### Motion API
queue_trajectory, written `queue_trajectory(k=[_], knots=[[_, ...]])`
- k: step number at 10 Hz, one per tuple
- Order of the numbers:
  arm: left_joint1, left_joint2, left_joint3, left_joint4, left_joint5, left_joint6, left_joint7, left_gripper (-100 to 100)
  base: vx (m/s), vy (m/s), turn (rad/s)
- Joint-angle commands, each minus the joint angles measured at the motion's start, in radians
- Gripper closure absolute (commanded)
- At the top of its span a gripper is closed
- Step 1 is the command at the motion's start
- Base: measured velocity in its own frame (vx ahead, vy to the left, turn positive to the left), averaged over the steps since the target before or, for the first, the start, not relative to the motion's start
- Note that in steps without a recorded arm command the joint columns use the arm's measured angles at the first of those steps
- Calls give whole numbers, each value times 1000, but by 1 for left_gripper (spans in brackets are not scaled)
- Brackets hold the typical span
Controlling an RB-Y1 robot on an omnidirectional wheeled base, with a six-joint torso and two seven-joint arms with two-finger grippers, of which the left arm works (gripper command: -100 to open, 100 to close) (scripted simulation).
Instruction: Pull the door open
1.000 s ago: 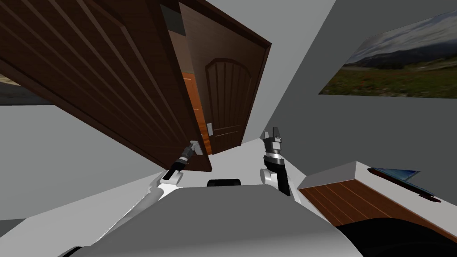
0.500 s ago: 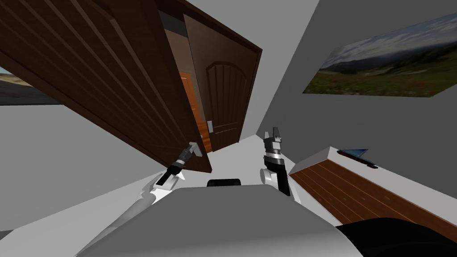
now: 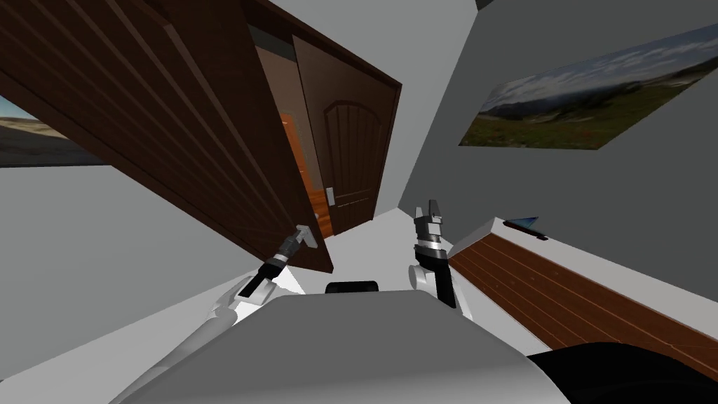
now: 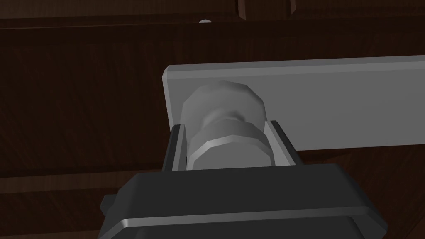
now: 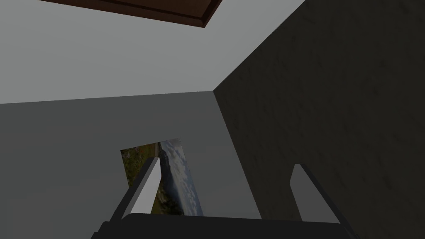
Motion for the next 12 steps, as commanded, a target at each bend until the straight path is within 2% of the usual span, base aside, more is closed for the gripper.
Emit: queue_trajectory(k=[1,7,8,12], knots=[[11,19,-12,2,-1,-25,13,100,-258,131,-166],[36,80,-44,8,0,-99,53,100,-195,104,-121],[32,74,-41,10,0,-89,48,100,-84,49,-34],[36,104,-62,30,-4,-137,73,100,-184,100,-149]])
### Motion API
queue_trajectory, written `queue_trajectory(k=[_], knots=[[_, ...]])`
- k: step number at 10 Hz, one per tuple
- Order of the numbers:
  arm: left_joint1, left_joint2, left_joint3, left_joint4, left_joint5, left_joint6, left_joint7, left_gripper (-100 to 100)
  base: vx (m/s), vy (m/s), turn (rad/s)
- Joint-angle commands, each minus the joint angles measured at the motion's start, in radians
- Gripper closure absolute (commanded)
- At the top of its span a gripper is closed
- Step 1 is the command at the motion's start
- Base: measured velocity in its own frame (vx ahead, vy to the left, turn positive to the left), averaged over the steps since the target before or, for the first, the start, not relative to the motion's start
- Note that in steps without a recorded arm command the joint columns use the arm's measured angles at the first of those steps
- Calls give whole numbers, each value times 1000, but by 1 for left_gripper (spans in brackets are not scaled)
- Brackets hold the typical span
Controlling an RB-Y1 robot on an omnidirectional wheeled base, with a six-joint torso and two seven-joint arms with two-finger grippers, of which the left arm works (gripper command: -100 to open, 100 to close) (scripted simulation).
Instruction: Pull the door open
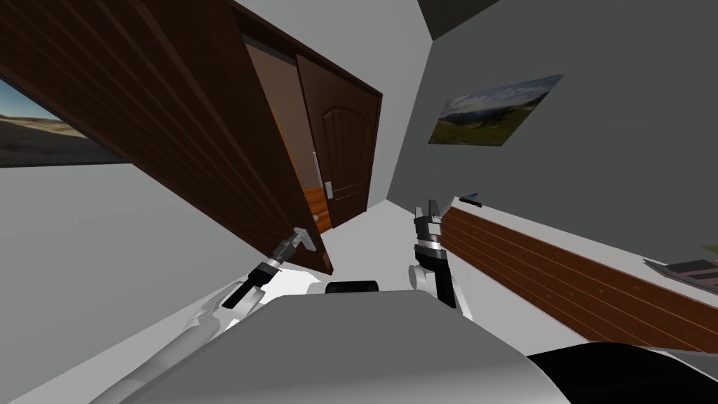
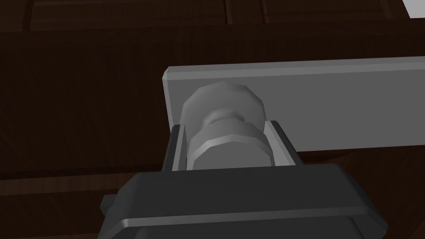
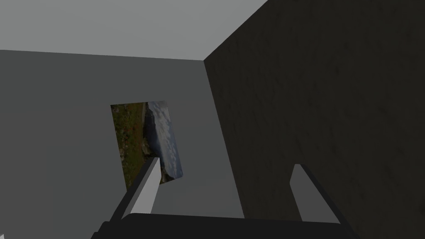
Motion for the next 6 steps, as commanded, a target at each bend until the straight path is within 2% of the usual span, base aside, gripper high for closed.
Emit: queue_trajectory(k=[1,3,6], knots=[[8,7,-8,2,-2,-12,5,100,-189,87,-97],[9,23,-18,12,-4,-37,18,100,-170,125,-133],[11,42,-29,23,-6,-67,33,100,-219,125,-133]])
